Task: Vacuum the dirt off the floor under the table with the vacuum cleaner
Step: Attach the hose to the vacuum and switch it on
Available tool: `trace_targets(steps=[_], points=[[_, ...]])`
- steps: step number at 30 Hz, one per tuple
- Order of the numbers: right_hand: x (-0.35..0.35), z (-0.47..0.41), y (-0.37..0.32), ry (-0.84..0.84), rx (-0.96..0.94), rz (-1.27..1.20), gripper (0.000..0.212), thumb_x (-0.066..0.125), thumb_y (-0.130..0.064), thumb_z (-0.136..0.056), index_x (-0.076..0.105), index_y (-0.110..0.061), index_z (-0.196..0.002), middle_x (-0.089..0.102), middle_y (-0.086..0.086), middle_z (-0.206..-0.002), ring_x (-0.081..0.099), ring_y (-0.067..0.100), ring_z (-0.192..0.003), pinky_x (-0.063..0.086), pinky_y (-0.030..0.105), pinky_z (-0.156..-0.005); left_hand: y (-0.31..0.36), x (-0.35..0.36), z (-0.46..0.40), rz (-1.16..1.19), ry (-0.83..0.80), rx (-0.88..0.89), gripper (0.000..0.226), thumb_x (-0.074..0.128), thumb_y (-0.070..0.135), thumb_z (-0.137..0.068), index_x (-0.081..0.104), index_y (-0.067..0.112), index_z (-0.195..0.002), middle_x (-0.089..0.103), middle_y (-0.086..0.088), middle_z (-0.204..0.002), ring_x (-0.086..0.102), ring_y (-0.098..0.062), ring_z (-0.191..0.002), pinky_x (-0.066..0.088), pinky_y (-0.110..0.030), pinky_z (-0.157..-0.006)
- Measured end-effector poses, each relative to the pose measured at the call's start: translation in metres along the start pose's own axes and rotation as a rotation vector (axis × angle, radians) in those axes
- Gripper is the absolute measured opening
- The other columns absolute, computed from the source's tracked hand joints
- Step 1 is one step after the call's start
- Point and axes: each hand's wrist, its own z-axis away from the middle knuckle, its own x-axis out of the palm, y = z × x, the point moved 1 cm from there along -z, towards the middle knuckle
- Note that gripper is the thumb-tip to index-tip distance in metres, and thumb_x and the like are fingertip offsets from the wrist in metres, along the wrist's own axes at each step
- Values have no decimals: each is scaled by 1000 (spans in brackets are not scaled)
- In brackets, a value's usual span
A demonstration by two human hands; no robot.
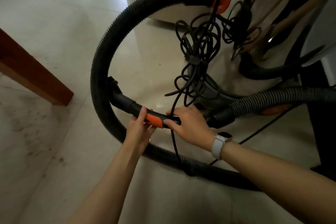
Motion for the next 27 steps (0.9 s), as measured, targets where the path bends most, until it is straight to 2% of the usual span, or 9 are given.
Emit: trace_targets(steps=[3, 6, 8, 11, 14, 16, 18, 23, 27], points=[[6, 27, -8, 189, 139, -325, 12, 51, -18, -96, 62, -14, -97, 54, -6, -87, 48, 3, -80, 35, 15, -76, 11, -7, 15, -21, 69, -7, 16, 44, 16, -100, 47, 7, -113, 60, -11, -100, 60, -23, -94, 47, -41, -88], [-17, 51, -16, 274, 322, -551, 14, 46, -12, -98, 59, -15, -99, 51, -11, -80, 50, -1, -75, 36, 7, -70, 25, -3, 44, -72, 101, -92, 17, 45, 16, -100, 49, 1, -109, 60, -11, -99, 60, -24, -95, 48, -40, -85], [-41, 62, -23, 267, 422, -542, 22, 44, -15, -99, 60, -9, -112, 57, -8, -83, 53, 0, -76, 38, 8, -70, 31, 8, 66, -105, 117, -137, 20, 44, 17, -100, 46, 3, -114, 57, -11, -101, 58, -28, -103, 48, -43, -89], [-74, 80, -31, 183, 586, -421, 33, 41, -18, -100, 52, -11, -131, 63, 7, -99, 61, 18, -89, 47, 25, -76, 41, 31, 94, -112, 136, -207, 22, 45, 15, -100, 42, 6, -119, 56, -13, -111, 56, -29, -108, 48, -45, -92], [-97, 98, -37, 14, 707, -310, 50, 40, -16, -100, 27, -22, -148, 57, 7, -83, 57, 22, -74, 48, 32, -67, 50, 58, 113, -54, 151, -349, 43, 46, 17, -99, 33, 3, -137, 49, -20, -132, 55, -32, -112, 51, -43, -87], [-110, 105, -37, -9, 737, -306, 53, 40, -15, -99, 24, -24, -149, 55, 7, -78, 55, 21, -68, 49, 33, -64, 53, 76, 123, -29, 206, -413, 53, 47, 16, -99, 22, 5, -144, 44, -22, -137, 52, -36, -119, 48, -48, -94], [-124, 111, -34, 5, 747, -295, 54, 41, -15, -99, 25, -26, -149, 56, 9, -74, 54, 22, -63, 49, 34, -61, 52, 92, 134, -24, 238, -440, 54, 48, 17, -99, 21, 5, -144, 43, -21, -138, 51, -37, -121, 47, -50, -97], [-163, 135, -32, 21, 832, -216, 53, 39, -15, -100, 23, -25, -149, 60, 17, -78, 55, 25, -66, 47, 34, -62, 54, 126, 180, -88, 194, -440, 29, 49, 17, -98, 39, 4, -122, 49, -16, -129, 51, -30, -121, 44, -47, -102], [-190, 155, -44, 27, 857, -274, 50, 38, -14, -100, 28, -23, -149, 63, 17, -87, 59, 28, -73, 48, 34, -66, 64, 147, 220, -164, 169, -359, 41, 47, 16, -99, 31, 8, -136, 47, -8, -125, 46, -26, -126, 39, -46, -107]])
